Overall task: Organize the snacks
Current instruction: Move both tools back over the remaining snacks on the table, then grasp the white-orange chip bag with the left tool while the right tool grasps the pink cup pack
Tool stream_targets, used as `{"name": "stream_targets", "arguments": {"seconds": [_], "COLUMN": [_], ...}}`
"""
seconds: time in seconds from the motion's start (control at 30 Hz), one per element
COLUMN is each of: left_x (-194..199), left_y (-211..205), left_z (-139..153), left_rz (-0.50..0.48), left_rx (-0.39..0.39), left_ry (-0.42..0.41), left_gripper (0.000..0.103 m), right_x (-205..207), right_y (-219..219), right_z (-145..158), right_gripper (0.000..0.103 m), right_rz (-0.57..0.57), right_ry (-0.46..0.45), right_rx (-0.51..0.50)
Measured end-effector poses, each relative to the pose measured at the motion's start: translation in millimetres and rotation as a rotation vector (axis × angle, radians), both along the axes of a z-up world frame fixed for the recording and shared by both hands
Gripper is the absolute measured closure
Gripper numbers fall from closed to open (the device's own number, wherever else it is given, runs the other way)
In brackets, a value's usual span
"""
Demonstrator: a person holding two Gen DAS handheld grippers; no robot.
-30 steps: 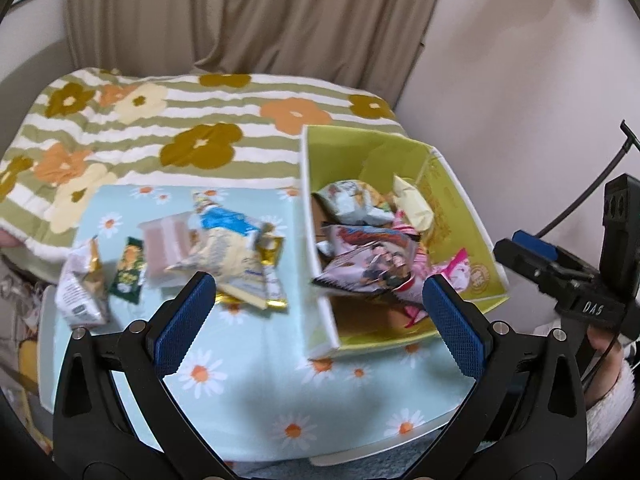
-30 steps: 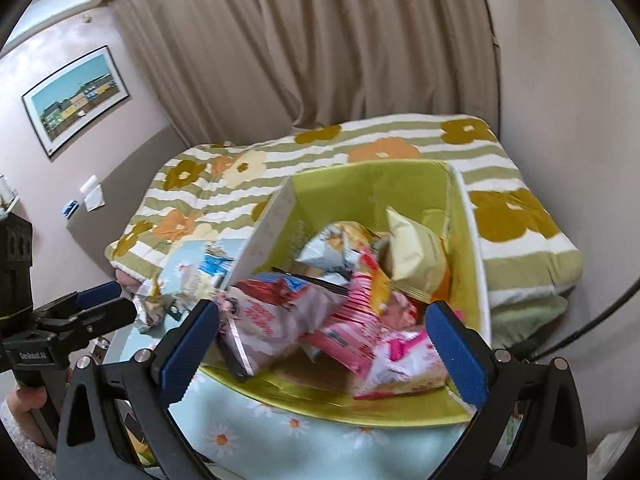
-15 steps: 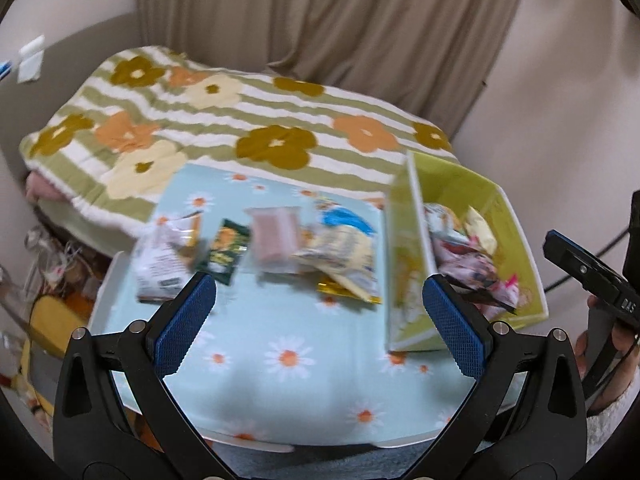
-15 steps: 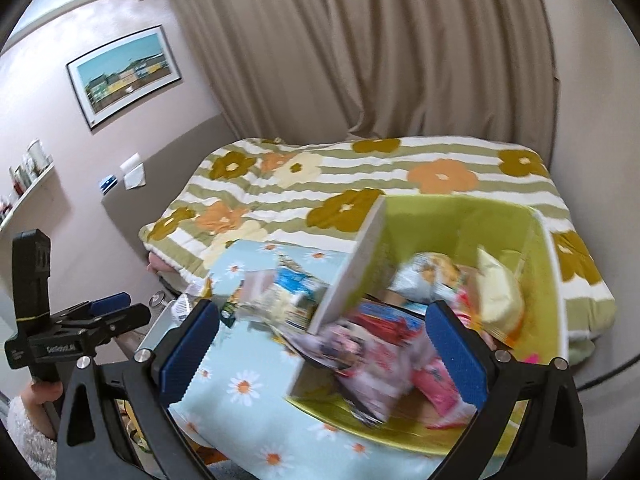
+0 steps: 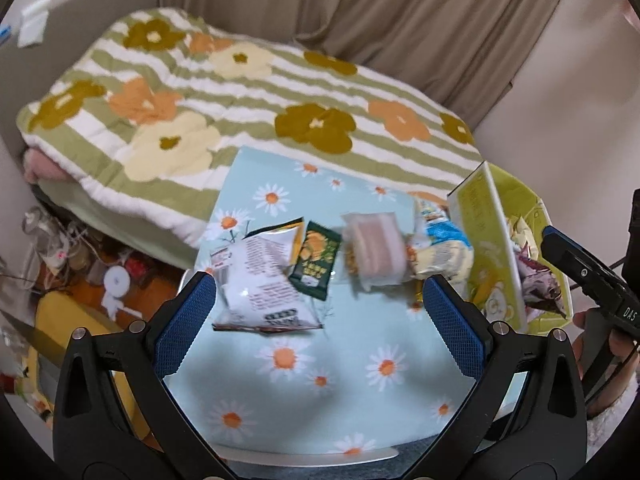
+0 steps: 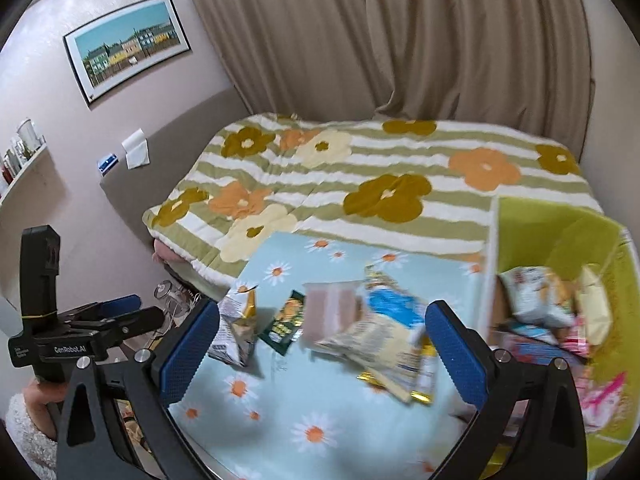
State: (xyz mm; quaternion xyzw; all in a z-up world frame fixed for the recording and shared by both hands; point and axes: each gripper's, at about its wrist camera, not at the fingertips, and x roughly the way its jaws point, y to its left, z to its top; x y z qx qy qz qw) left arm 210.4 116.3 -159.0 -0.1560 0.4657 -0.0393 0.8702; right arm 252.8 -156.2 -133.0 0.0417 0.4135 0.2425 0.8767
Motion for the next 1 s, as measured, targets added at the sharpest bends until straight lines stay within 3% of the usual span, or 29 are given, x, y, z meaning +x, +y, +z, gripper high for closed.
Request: {"name": "stream_targets", "arguments": {"seconds": [0.17, 0.43, 0.67, 0.9, 1.0], "left_x": [26, 54, 73, 84, 89], "left_y": [33, 49, 47, 35, 34], "left_z": [-37, -83, -111, -129, -135], "left_rz": [-0.037, -0.148, -0.198, -0.21, -0.203], "left_rx": [-0.099, -0.161, -0.2, -0.136, -0.123], "left_ry": [0.11, 0.227, 0.282, 0.3, 0.314], "left_gripper": [0.001, 0.001, 0.002, 0.008, 0.015], "right_x": [18, 44, 62, 85, 91], "right_y": [38, 85, 96, 100, 101], "right_z": [-21, -61, -87, -115, -123], "right_gripper": [0.0, 0.0, 0.001, 0.001, 0.001], "right_rz": [-0.001, -0.045, -0.055, -0.028, -0.02], "right_ry": [0.06, 0.156, 0.215, 0.301, 0.318], "right_rx": [-0.037, -0.097, -0.163, -0.186, -0.201]}}
